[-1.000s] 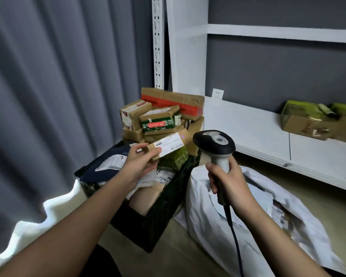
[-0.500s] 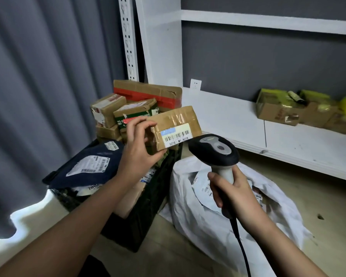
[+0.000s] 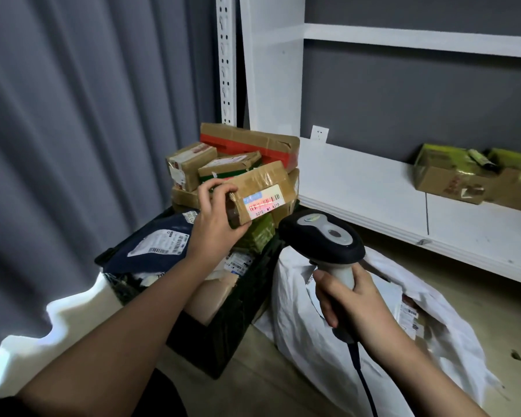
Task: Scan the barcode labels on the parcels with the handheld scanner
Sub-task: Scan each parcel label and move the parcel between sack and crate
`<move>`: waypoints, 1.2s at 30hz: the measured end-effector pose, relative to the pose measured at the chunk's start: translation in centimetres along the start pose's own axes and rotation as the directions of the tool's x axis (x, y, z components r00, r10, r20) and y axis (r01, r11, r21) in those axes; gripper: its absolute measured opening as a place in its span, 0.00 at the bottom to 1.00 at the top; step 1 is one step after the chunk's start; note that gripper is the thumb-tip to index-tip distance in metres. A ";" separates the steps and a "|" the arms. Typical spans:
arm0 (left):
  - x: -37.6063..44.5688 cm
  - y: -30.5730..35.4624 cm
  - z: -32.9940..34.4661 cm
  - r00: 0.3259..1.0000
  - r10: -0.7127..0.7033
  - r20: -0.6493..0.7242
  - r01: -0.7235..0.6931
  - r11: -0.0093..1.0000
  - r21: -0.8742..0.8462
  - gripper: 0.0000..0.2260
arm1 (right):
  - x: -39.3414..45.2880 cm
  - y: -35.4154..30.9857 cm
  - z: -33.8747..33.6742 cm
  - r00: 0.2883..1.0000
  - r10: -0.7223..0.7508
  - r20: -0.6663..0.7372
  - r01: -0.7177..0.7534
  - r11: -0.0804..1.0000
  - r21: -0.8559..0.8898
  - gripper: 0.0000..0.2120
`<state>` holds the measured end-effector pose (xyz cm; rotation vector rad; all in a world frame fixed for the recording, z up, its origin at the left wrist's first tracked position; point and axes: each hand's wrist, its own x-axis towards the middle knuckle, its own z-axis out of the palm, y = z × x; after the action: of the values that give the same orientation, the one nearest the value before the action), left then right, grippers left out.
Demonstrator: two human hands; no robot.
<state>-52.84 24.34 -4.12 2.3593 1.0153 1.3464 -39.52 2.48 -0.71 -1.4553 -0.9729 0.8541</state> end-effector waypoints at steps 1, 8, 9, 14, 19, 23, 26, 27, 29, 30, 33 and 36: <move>0.0 0.0 0.1 1.000 0.006 0.003 -0.006 1.000 0.003 0.29 | 0.0 -0.1 0.0 1.000 -0.005 0.002 0.005 1.000 0.008 0.06; 0.1 0.2 0.2 1.000 0.011 0.026 -0.011 1.000 0.017 0.29 | 0.0 0.0 -0.6 1.000 -0.004 -0.010 0.004 1.000 -0.001 0.09; 0.0 0.2 0.2 1.000 0.007 0.027 -0.007 1.000 0.016 0.29 | 0.1 0.1 -0.6 1.000 0.000 -0.013 0.000 1.000 -0.005 0.08; -0.1 0.2 0.1 0.999 -0.022 0.047 0.021 1.000 0.022 0.30 | -0.1 0.0 -0.7 1.000 0.018 0.008 -0.018 0.999 -0.031 0.04; -0.1 0.2 0.1 0.998 -0.032 0.058 0.031 0.999 0.027 0.30 | -0.1 0.1 -0.9 0.999 0.046 -0.011 -0.046 0.998 -0.050 0.07; -0.1 0.2 0.1 0.998 -0.029 0.063 0.028 0.999 0.027 0.30 | 0.0 0.2 -0.9 0.998 0.053 -0.020 -0.054 0.997 -0.056 0.07; -0.2 0.2 0.1 0.997 -0.024 0.072 0.022 0.999 0.030 0.30 | 0.0 0.3 -0.9 0.998 0.061 -0.024 -0.062 0.997 -0.053 0.05; -0.2 0.2 0.1 0.997 -0.020 0.074 0.018 0.999 0.031 0.30 | 0.0 0.4 -0.9 0.998 0.063 -0.025 -0.064 0.997 -0.052 0.05; -0.2 0.2 0.2 0.996 -0.020 0.082 0.017 0.999 0.030 0.30 | 0.0 0.3 -0.9 0.997 0.065 -0.033 -0.067 0.997 -0.042 0.04; -0.2 0.3 0.2 0.996 -0.022 0.086 0.019 0.999 0.032 0.30 | 0.0 0.3 -0.9 0.997 0.067 -0.036 -0.068 0.997 -0.034 0.04; -0.2 0.5 0.4 0.994 -0.026 0.102 0.021 0.999 0.045 0.30 | -0.1 0.3 -1.1 0.997 0.067 -0.035 -0.067 0.998 -0.017 0.05; -0.3 1.0 0.9 0.989 -0.032 0.142 0.025 0.998 0.050 0.30 | -0.1 0.3 -1.6 0.997 0.063 -0.047 -0.063 0.998 -0.015 0.06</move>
<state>-51.71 23.51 -4.31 2.4266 1.0454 1.1361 -38.02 1.76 -0.87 -1.5201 -0.9053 0.8560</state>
